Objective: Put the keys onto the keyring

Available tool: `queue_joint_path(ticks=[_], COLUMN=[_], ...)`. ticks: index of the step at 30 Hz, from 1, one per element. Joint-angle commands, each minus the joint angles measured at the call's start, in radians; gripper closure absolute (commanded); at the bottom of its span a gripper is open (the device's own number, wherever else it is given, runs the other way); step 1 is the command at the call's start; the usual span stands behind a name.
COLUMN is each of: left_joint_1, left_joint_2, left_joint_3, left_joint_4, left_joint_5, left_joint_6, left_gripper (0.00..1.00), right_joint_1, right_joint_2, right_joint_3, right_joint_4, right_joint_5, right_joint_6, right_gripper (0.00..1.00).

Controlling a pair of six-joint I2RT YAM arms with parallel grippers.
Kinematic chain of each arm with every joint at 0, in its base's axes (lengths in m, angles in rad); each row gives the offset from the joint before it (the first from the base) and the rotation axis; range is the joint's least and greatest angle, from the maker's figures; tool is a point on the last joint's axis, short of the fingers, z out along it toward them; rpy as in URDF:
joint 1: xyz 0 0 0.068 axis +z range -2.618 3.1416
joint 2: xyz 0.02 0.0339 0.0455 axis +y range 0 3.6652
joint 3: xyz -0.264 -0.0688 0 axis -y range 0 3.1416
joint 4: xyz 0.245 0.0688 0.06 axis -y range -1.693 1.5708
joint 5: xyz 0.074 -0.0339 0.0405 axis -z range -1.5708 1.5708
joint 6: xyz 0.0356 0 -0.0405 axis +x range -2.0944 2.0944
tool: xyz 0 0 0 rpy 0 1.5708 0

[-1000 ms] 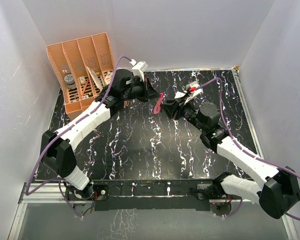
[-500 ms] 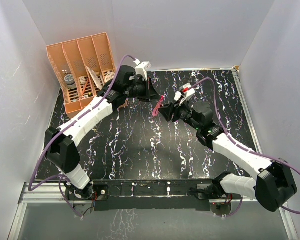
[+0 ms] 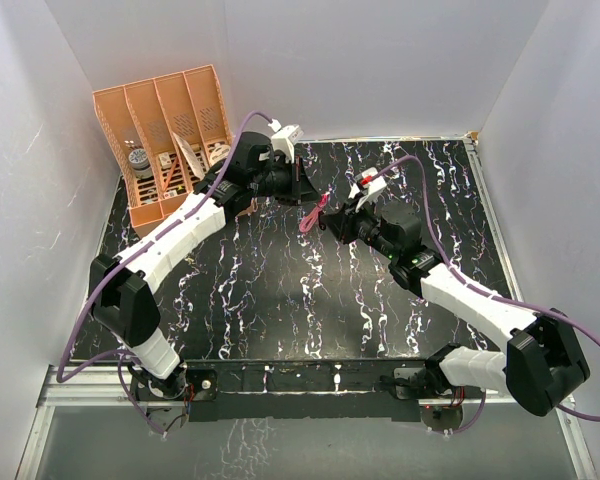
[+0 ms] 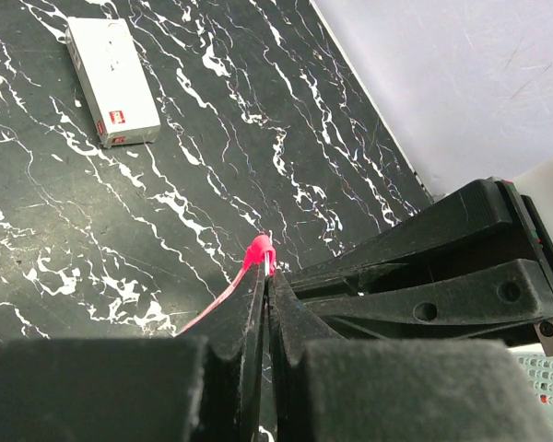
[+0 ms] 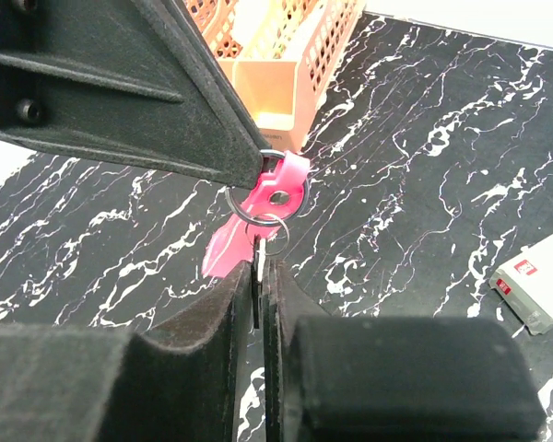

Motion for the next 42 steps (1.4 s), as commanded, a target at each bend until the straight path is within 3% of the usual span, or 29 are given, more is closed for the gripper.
queue_joint_path(ticks=[1,7,25,32,37,42], left_joint_1=[-0.004,-0.005,-0.005,-0.005,-0.005,-0.005], left_joint_2=[-0.053,-0.046,0.059,0.061,0.059,0.072], left_joint_3=[0.021,0.044,0.147,0.13,0.131,0.168], left_joint_4=[-0.035,-0.083,-0.232,-0.242,-0.267,-0.32], left_joint_5=[0.025,0.044,0.11,0.108,0.095,0.086], left_joint_6=[-0.005,-0.006,-0.016,-0.007,0.014,0.053], left_gripper=[1.0,1.0,1.0,1.0,1.0,1.0], right_joint_1=[0.002,0.001,0.002,0.002,0.002,0.002], right_joint_2=[0.002,0.005,0.005,-0.017,-0.045,-0.099], right_joint_3=[0.009,0.009,0.013,0.013,0.013,0.012], right_joint_4=[0.065,0.059,0.039,0.032,0.01,-0.015], right_joint_5=[0.023,0.064,0.223,0.29,0.293,0.276], right_joint_6=[-0.018,-0.056,-0.165,-0.156,-0.15,-0.129], right_gripper=[0.92,1.0,1.0,0.87,0.72,0.65])
